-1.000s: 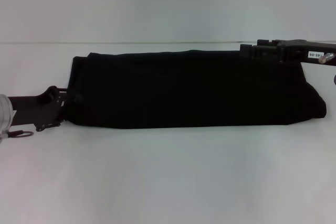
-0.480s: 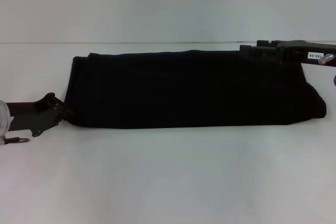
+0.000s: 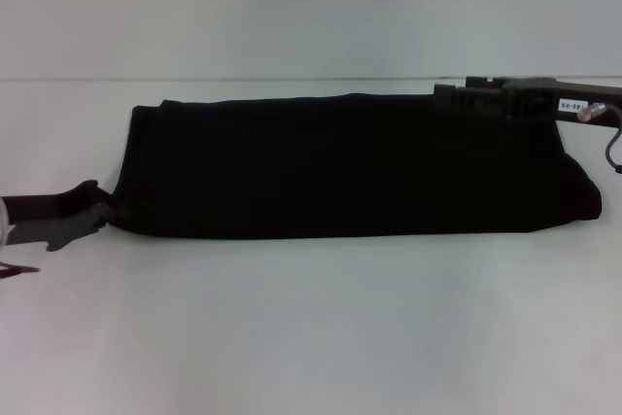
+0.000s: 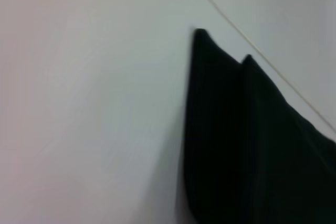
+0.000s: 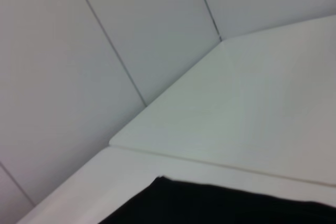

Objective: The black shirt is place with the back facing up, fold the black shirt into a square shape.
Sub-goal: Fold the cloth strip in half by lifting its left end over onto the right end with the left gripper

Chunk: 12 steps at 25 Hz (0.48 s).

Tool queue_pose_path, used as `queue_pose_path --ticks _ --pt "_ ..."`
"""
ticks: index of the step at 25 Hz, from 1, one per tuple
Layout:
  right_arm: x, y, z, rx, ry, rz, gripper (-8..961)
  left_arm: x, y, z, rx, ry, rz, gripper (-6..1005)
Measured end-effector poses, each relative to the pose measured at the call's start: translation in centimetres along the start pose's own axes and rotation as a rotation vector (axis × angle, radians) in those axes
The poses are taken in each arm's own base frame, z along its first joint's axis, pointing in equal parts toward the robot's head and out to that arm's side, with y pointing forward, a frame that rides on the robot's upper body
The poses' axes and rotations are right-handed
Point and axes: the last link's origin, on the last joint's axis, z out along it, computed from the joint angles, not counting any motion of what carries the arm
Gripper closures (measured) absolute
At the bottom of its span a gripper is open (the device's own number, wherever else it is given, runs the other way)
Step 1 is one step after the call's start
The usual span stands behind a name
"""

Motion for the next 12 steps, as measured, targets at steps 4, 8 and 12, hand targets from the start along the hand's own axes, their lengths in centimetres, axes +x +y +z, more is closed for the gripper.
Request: queue_pose_path --ticks 4,8,12 --pt "0.0 0.1 0.5 0.008 -0.039 0.024 118 0.1 -1.0 -1.3 0.015 0.017 0.090 966" --pt "-0.2 0.2 0.9 0.018 -0.075 0.048 118 0.2 -3.2 -3.7 0.074 0.058 0.117 964" --pt "-0.6 0.2 1.1 0.021 -0.111 0.065 118 0.5 -5.3 -7.3 0.108 0.100 0.111 961"
